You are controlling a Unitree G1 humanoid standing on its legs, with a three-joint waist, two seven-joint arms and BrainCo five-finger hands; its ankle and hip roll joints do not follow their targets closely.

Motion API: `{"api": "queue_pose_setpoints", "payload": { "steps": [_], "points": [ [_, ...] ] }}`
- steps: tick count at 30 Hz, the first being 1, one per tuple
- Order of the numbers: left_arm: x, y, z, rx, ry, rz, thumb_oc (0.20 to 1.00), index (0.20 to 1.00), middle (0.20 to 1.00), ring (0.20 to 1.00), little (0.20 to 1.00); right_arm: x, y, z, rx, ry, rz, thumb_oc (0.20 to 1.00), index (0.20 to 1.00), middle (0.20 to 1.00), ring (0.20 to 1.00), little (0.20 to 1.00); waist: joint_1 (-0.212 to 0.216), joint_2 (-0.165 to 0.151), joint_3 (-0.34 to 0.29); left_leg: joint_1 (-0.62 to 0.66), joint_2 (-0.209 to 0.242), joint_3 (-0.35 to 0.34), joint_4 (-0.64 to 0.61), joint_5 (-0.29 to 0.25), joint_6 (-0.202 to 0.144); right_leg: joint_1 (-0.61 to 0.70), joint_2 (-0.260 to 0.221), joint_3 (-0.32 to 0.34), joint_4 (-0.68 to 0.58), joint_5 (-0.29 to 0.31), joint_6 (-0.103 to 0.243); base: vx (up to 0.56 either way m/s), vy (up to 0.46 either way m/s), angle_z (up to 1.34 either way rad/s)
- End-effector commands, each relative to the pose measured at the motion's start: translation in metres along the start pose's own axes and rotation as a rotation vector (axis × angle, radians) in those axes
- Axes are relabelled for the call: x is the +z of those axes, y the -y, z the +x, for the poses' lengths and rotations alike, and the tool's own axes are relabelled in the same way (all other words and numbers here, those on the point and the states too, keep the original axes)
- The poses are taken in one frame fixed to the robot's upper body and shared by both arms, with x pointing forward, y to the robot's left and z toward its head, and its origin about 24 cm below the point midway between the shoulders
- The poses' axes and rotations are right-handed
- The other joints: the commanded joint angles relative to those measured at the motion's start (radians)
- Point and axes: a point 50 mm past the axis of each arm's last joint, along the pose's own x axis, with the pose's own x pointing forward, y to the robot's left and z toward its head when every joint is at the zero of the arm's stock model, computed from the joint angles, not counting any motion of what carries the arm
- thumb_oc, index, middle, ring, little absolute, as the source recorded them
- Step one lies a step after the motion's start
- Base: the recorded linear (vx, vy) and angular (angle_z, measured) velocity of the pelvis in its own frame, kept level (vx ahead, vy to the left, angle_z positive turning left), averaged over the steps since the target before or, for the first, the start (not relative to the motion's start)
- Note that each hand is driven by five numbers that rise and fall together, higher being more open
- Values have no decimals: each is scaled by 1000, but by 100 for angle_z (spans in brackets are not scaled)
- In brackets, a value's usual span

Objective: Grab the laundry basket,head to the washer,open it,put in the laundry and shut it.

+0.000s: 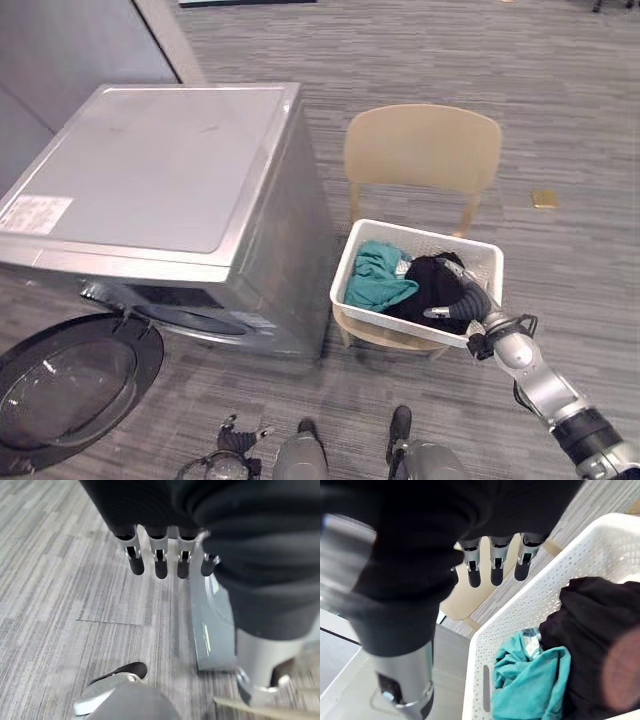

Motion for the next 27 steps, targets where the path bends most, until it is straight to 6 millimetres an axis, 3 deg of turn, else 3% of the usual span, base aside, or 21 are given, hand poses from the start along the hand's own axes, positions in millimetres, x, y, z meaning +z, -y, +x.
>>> {"api": "queue_pose_setpoints", "payload": {
  "steps": [1, 3, 8, 12, 16, 21, 22, 27],
  "points": [
    [5, -18, 2, 33, 45, 73, 1000, 1000, 1000, 1000, 1000, 25, 6, 14, -22, 120, -73, 1000, 1000, 1000, 1000, 1000, 31, -22, 8, -50, -40, -15, -32, 26, 31, 35, -8, 68, 28, -82, 90, 119, 97, -30],
    [3, -20, 2, 37, 35, 93, 1000, 1000, 1000, 1000, 1000, 24, 6, 21, -3, 111, -138, 1000, 1000, 1000, 1000, 1000, 43, -7, -1, -49, -51, -56, -90, 44, 25, 45, 5, 95, 26, -90, 100, 113, 98, -40],
    [-3, -24, 2, 51, 12, 112, 1000, 1000, 1000, 1000, 1000, 21, 4, 22, 17, 100, -199, 1000, 1000, 1000, 1000, 1000, 44, 4, -19, -17, -60, -49, -125, 42, 32, 54, -4, 102, 25, -94, 110, 108, 138, -29],
    [14, -29, 4, 64, 88, 127, 1000, 1000, 1000, 1000, 1000, 38, 13, 38, -8, 153, -305, 1000, 1000, 1000, 1000, 1000, 66, 15, 5, -32, -82, -38, -132, 37, 55, -9, -29, 135, 58, -85, 126, 10, 168, -19],
    [47, -33, 5, 75, 216, 104, 1000, 1000, 1000, 1000, 1000, 55, 34, 65, -83, 164, -425, 1000, 1000, 1000, 1000, 1000, 104, 10, 58, -113, -99, -36, -139, 47, 69, -127, -44, 148, 86, -49, 136, -110, 108, -12],
    [62, -36, 6, 86, 265, 88, 1000, 1000, 1000, 1000, 1000, 52, 51, 82, -126, 89, -530, 1000, 1000, 1000, 1000, 1000, 134, 6, 91, -174, -111, -41, -150, 66, 72, -194, -49, 144, 94, -32, 140, -50, 32, 4],
    [72, -37, 6, 91, 299, 75, 1000, 1000, 1000, 1000, 1000, 50, 65, 89, -153, 42, -581, 1000, 1000, 1000, 1000, 1000, 151, 13, 113, -215, -115, -51, -152, 79, 71, -235, -56, 138, 99, -26, 140, -78, 9, 4],
    [98, -36, 6, 89, 382, 50, 1000, 1000, 1000, 1000, 1000, 32, 88, 96, -193, -117, -632, 1000, 1000, 1000, 1000, 1000, 189, 32, 154, -303, -124, -81, -152, 109, 68, -319, -61, 114, 115, -16, 137, -74, -14, 19]
  ]
}}
